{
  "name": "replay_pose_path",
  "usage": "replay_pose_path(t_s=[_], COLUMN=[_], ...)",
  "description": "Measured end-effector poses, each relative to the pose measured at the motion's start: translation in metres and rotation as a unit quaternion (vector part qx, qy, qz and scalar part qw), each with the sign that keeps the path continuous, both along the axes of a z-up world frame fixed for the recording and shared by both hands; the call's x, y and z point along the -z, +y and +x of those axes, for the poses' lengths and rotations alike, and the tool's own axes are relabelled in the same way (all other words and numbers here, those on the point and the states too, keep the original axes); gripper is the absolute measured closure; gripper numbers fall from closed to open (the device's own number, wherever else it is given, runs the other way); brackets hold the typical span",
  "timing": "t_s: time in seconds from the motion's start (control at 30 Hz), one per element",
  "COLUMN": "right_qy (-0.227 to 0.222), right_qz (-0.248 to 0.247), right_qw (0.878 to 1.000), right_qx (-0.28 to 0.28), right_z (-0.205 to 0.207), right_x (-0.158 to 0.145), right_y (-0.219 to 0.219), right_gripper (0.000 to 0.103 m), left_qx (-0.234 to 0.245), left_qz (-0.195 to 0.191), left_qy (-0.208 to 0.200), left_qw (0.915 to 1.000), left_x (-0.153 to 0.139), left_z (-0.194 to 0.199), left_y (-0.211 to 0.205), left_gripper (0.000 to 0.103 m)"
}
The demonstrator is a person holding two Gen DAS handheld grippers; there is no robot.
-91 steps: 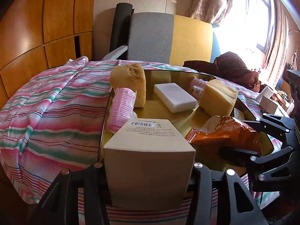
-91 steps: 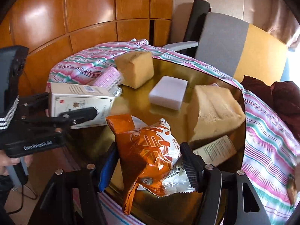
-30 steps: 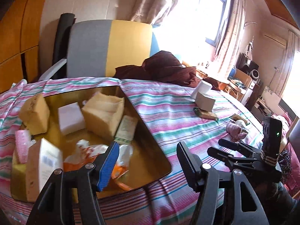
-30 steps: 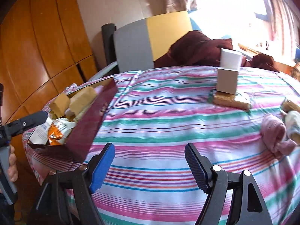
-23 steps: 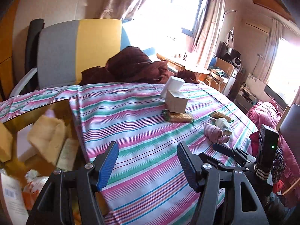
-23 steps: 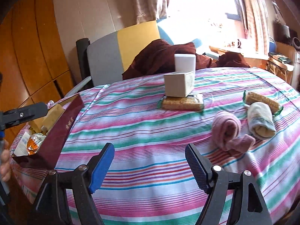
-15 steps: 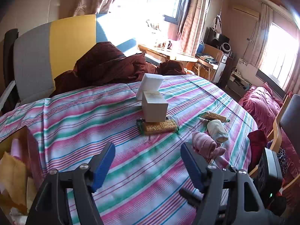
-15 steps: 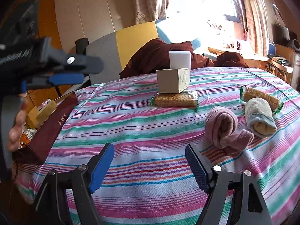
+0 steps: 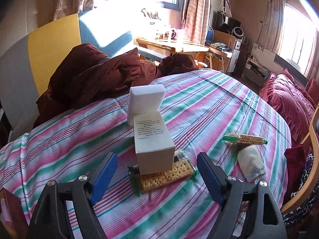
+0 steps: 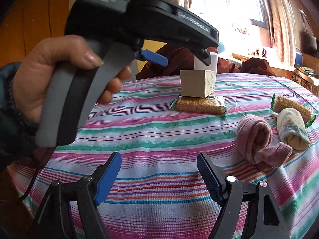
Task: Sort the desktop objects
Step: 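Move the left gripper to the cream box under the white block and close, then lift the cream box with the left gripper while the right grasps the white block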
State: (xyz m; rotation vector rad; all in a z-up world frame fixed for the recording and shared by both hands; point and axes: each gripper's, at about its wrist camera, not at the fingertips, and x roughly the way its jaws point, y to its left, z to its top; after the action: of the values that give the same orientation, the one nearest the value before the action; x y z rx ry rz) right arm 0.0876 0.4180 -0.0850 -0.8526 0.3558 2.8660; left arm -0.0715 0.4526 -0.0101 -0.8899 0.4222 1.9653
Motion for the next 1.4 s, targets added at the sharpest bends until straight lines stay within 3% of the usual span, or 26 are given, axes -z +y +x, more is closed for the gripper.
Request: replay_pose_path(t_s=[0.3,0.33,0.4,0.57,0.77,1.0,1.4], right_qy=[0.008,0.008,0.009,0.006,0.002,0.001,-0.003], right_qz=[-0.025,-0.026,-0.028,-0.027,-0.025,-0.027,-0.043], right_qw=[1.000,1.000,0.999,0.999,0.999,0.999,0.999], right_qx=[-0.013,-0.014,-0.015,-0.018,-0.023,-0.023,0.003], right_z=[0.000,0.000,0.000,0.000,0.000,-0.001,0.006], right_x=[0.003,0.003,0.004,0.004,0.005,0.005,-0.006], right_y=[0.005,0.005,0.005,0.003,0.002,0.003,0.011], right_gripper=[0.024,0.024,0.024,0.024,0.023,0.022,0.022], left_qx=[0.002,0.000,-0.008,-0.012,-0.048,-0.094,-0.092], left_qz=[-0.027,-0.029,-0.028,-0.016,0.013,0.023,0.021], left_qy=[-0.011,-0.018,-0.030,-0.015,-0.041,-0.041,0.008], left_qw=[0.9996,0.9994,0.9991,0.9997,0.9979,0.9944,0.9955], left_x=[0.022,0.026,0.031,0.030,0.023,0.021,0.031], left_z=[-0.023,-0.027,-0.033,-0.027,-0.014,0.012,0.088], left_y=[0.036,0.039,0.041,0.029,-0.014,-0.088,-0.177], left_gripper=[0.020,0.022,0.047,0.052,0.052,0.052,0.052])
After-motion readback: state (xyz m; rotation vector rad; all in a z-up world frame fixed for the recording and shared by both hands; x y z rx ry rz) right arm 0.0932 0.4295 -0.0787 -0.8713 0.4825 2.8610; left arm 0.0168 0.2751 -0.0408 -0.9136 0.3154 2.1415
